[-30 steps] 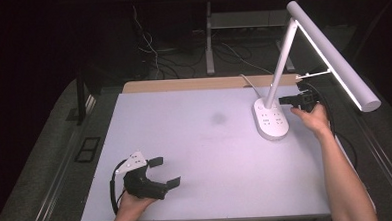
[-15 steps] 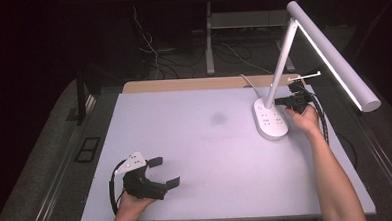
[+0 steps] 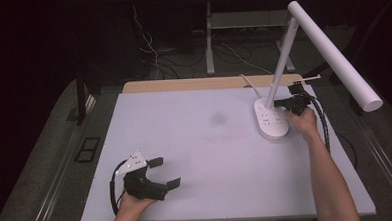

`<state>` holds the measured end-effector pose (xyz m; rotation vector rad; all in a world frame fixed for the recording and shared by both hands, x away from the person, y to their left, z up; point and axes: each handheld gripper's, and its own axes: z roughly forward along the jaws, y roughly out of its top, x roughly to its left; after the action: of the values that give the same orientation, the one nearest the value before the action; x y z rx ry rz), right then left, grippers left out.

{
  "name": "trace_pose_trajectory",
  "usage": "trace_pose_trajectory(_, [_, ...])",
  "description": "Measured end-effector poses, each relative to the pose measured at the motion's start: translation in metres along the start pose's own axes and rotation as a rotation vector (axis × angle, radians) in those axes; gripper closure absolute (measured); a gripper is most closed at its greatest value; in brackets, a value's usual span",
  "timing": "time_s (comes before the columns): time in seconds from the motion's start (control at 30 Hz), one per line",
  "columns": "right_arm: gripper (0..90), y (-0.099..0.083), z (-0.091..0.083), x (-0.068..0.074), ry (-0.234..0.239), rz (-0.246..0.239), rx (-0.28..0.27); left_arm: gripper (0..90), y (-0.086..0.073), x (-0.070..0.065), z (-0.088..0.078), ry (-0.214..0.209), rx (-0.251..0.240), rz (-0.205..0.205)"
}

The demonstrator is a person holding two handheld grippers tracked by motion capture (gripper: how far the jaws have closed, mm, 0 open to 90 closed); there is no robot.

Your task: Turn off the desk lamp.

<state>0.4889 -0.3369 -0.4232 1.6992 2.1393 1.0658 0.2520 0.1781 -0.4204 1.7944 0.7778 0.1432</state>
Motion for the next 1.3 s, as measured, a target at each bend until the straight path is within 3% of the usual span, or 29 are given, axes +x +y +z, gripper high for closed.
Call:
trace_pose_trajectory(0.07, [90.0,0.0000,0.0002,0.0015,-0.008,0.002,-0.001,0.0,0.0000,-0.0004,-0.0004,0.001,0.000,0.003])
trace_pose_trajectory(0.23, [90.0,0.0047,0.0001,0.0095,-0.061,-0.071,0.034,0.0,0.0002,0.0003,-0.0001,0.001,-0.004,-0.005])
trace_pose_trajectory(0.4, [90.0,0.0034,-0.0004,0.0049,-0.027,-0.026,0.012,0.0,0.0001,-0.0002,0.0009,0.000,0.000,-0.004])
trace_pose_trajectory(0.67, [90.0,0.0023,-0.0001,0.0037,-0.027,-0.009,0.007,0.0,-0.0001,-0.0008,0.0002,0.000,-0.001,0.000])
trace_pose_trajectory(0.97, [90.0,-0.0009,-0.0004,0.0086,-0.058,-0.030,-0.002,0.0,-0.0002,-0.0011,0.0003,0.001,-0.001,-0.003])
trace_pose_trajectory(1.3, [90.0,0.0007,-0.0009,0.0088,-0.053,-0.036,0.001,0.0,-0.0002,-0.0008,0.0007,0.000,0.001,-0.002])
